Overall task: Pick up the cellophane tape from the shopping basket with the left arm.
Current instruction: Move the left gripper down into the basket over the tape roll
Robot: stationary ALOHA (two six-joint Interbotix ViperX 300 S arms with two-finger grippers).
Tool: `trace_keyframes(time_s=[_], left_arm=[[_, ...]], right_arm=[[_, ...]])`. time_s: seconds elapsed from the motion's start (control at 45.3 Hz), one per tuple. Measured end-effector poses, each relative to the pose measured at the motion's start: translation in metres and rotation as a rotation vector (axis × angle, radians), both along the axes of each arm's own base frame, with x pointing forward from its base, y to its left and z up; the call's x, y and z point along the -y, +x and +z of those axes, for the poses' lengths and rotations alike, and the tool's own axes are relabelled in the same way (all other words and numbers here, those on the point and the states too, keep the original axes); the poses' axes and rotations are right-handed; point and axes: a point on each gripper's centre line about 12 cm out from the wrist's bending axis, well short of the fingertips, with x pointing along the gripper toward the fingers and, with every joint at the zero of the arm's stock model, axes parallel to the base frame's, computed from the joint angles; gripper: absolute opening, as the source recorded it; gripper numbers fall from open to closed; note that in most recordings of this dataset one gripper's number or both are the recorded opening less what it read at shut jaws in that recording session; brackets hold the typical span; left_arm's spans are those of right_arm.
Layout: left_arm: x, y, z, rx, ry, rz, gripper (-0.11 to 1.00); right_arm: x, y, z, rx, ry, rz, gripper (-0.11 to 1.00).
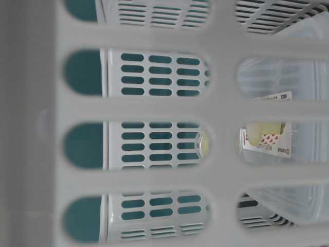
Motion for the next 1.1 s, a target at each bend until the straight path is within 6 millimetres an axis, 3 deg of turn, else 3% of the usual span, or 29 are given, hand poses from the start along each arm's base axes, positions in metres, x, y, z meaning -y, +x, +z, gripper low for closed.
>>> trace_keyframes(time_s=[0.177, 0.53, 0.641, 0.884, 0.994, 1.104], left_arm=[[0.000, 0.018, 0.019, -0.101, -0.038, -0.004, 0.00], [0.009, 0.081, 0.046, -0.444, -0.035, -0.017, 0.00], [0.009, 0.105, 0.043, -0.549, -0.033, -0.010, 0.00], [0.011, 0.152, 0.026, -0.769, 0.003, -0.007, 0.00], [0.012, 0.170, 0.017, -0.861, 0.018, -0.009, 0.06], [0.012, 0.183, 0.003, -0.947, 0.021, -0.004, 0.34]], right_arm=[[0.000, -0.001, -0.002, -0.015, 0.026, 0.002, 0.01], [-0.002, -0.007, -0.005, -0.074, 0.070, 0.012, 0.02], [-0.002, -0.009, -0.007, -0.097, 0.070, 0.013, 0.17], [-0.002, -0.011, -0.005, -0.094, 0.072, 0.013, 0.72], [-0.002, -0.012, -0.004, -0.091, 0.072, 0.013, 0.79], [-0.002, -0.012, -0.004, -0.089, 0.073, 0.015, 0.78]])
